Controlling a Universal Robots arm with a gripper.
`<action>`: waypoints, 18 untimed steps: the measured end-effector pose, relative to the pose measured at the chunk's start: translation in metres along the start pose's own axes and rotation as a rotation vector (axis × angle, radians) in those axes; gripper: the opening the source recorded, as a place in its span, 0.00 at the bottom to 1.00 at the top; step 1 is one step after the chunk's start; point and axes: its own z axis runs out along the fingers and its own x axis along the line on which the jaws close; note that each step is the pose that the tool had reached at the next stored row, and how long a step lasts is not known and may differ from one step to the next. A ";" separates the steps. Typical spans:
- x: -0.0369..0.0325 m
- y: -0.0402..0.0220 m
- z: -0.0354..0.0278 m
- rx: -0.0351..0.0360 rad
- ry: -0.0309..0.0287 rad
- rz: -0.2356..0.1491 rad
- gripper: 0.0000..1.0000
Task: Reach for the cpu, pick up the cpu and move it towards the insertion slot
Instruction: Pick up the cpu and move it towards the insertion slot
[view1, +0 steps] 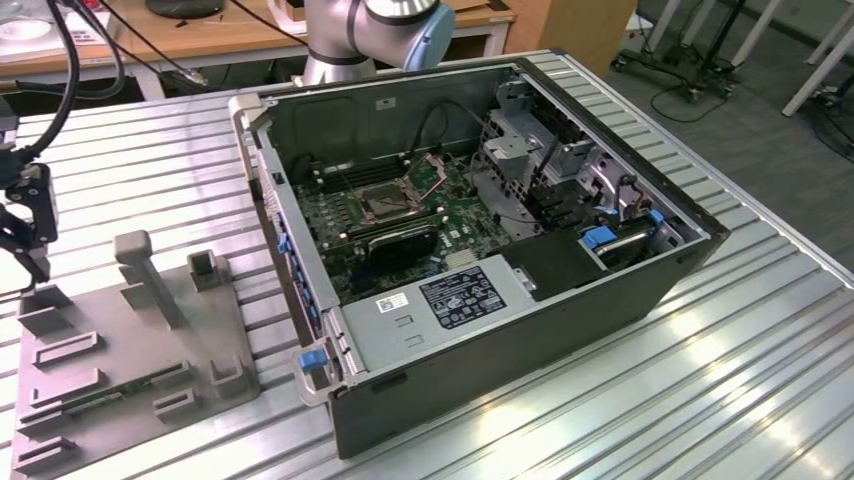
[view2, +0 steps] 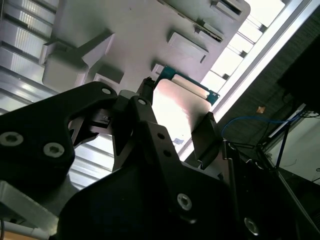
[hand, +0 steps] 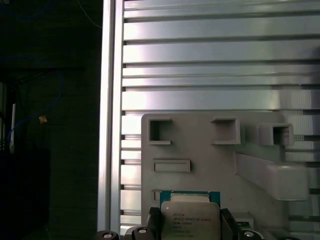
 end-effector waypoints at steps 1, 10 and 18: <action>-0.0007 0.0000 0.0000 0.0001 0.0000 0.000 0.55; -0.0038 0.0001 -0.0005 0.0001 0.0000 0.000 0.55; -0.0039 0.0003 -0.0072 0.0006 -0.0001 0.000 0.55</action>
